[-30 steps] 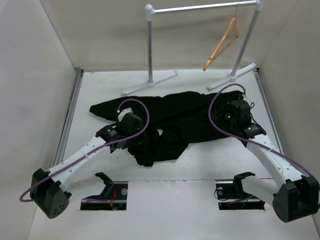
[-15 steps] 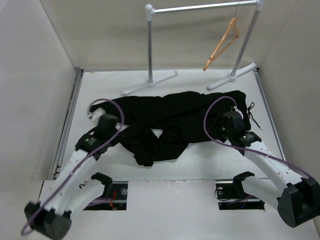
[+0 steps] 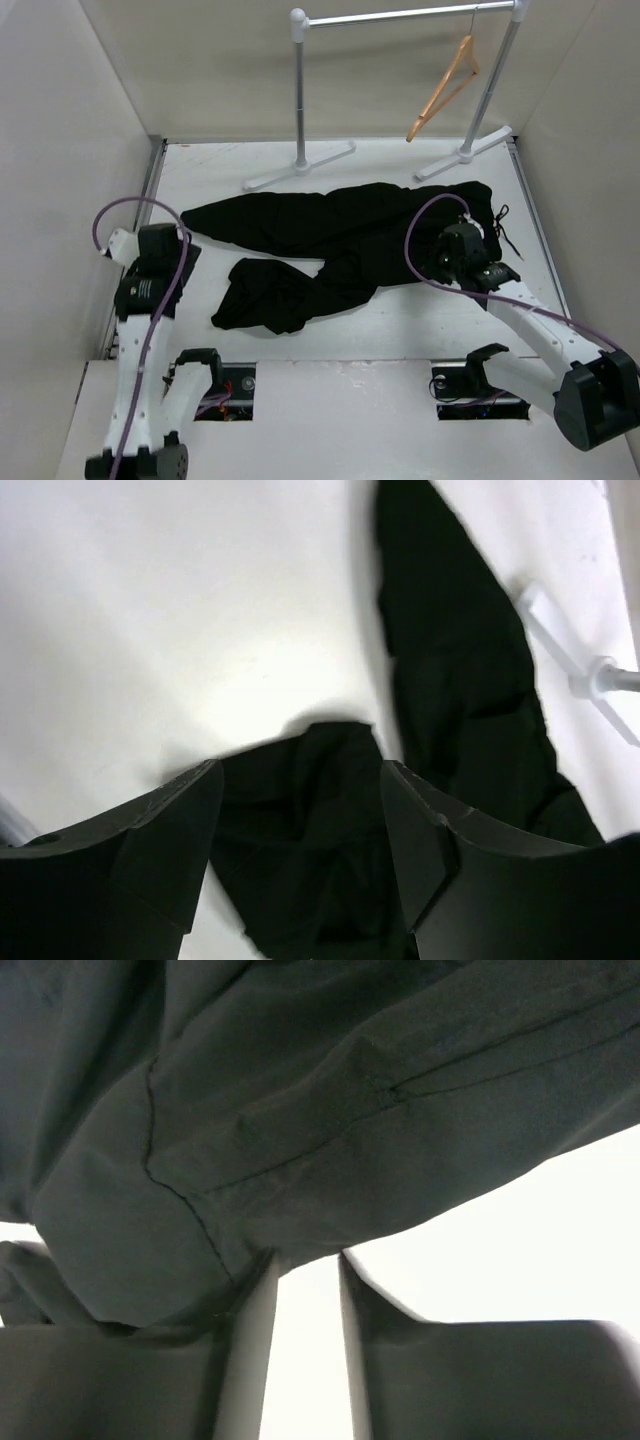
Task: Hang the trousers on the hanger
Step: Flatten out the trousers at the center of the board.
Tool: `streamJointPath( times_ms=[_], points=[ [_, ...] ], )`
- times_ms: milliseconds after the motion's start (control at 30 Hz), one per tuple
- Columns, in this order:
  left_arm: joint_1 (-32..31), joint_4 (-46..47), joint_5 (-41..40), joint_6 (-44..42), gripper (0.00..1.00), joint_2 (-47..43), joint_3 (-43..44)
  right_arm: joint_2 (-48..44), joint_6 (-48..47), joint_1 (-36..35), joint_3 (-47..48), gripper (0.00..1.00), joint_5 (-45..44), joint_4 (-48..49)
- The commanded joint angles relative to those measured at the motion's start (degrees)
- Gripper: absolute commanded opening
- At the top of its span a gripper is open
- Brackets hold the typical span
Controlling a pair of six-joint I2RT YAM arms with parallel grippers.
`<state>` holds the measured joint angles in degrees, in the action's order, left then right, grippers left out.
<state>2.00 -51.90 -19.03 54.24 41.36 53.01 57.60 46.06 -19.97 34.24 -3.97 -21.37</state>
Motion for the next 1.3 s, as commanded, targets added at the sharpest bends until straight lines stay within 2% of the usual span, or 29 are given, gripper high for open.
streamJointPath(
  times_ms=[0, 33, 67, 133, 267, 400, 567, 633, 700, 833, 967, 1067, 1167, 1267],
  points=[
    [-1.8, 16.0, 1.8, -1.6, 0.62, 12.6, -1.5, 1.1, -1.3, 0.0, 2.3, 0.21, 0.3, 0.0],
    [-1.3, 20.0, 2.8, -1.7, 0.62, 16.3, -2.0, 1.4, -1.7, -0.5, 2.8, 0.14, 0.8, -0.2],
    [-1.2, 23.6, 3.6, -1.8, 0.62, 20.2, -2.6, 1.5, -2.0, -0.9, 3.2, 0.11, 1.6, -0.4],
    [1.0, 29.4, 6.0, -1.4, 0.61, 27.1, -3.1, 1.0, -2.7, -2.2, 3.4, 0.11, 2.6, -0.5],
    [5.2, 40.7, 11.7, -1.6, 0.58, 37.7, -2.0, -2.0, -3.4, -4.5, 2.1, 0.24, 3.4, -0.6],
    [6.8, 45.4, 15.2, -1.9, 0.53, 46.9, 2.2, -3.7, -2.8, -6.0, 0.0, 0.33, 3.7, -0.6],
    [7.7, 48.3, 15.2, -1.9, 0.32, 54.1, 4.7, -3.9, -1.9, -6.3, -1.3, 0.35, 4.3, -0.6],
    [7.9, 48.9, 15.4, -1.9, 0.18, 55.5, 5.4, -3.5, -1.9, -6.4, -1.2, 0.35, 4.6, -0.6],
    [7.9, 48.2, 15.5, -1.9, 0.08, 55.2, 6.4, -2.9, -1.9, -6.7, -1.0, 0.35, 4.8, -0.3],
    [7.6, 43.5, 13.9, -3.2, 0.01, 46.7, 6.4, -1.0, -2.5, -7.1, -1.0, 0.36, 5.1, 1.1],
    [5.3, 32.3, 10.9, -4.6, 0.0, 31.5, 6.1, 0.7, -2.9, -6.5, -1.9, 0.46, 5.5, 4.0],
    [2.5, 20.7, 7.7, -6.2, 0.01, 23.7, 8.1, 3.6, -2.9, -5.6, -1.5, 0.5, 6.1, 5.4],
    [0.8, 12.8, 4.3, -8.2, 0.02, 20.2, 9.8, 6.4, -2.8, -5.5, -0.3, 0.52, 6.2, 6.4],
    [1.6, 11.5, 3.6, -11.3, 0.04, 23.0, 12.4, 8.5, -3.0, -5.4, 1.3, 0.54, 6.3, 7.0]
  ],
)
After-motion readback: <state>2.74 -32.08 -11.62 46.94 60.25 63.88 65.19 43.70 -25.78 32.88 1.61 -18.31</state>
